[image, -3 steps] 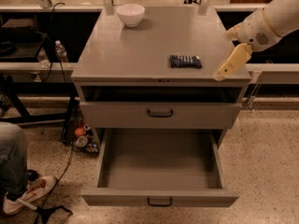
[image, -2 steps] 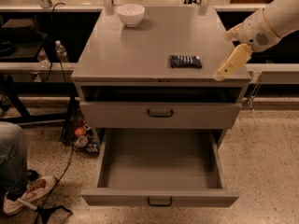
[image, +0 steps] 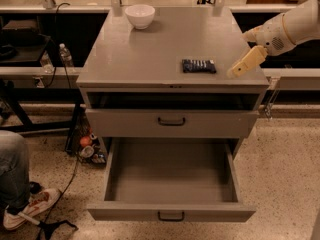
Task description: Place rxbar blueberry into middle drawer
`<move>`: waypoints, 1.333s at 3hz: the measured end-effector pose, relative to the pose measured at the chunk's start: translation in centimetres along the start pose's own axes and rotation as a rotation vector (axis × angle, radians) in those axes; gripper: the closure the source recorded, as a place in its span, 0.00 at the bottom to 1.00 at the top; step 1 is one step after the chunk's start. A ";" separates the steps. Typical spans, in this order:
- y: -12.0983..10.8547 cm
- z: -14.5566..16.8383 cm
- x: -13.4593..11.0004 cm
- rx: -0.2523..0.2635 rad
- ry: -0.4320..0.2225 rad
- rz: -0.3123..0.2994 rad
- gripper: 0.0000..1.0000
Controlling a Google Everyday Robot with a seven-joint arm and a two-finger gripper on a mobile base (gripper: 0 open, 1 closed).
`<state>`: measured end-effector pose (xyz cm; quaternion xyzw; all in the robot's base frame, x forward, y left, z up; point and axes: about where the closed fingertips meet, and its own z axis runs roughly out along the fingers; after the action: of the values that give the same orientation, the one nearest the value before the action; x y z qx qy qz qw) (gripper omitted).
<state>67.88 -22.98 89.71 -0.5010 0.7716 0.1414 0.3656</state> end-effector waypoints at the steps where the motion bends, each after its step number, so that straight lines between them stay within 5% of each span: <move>1: -2.5 1.7 1.1 0.004 -0.023 0.029 0.00; 4: -3.6 7.4 1.1 -0.077 0.086 -0.041 0.00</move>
Offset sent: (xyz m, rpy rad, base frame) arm 0.0619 -0.0073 -0.0280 0.0146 0.0117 0.0063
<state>73.90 -21.05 84.34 -0.5359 0.7703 0.1419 0.3151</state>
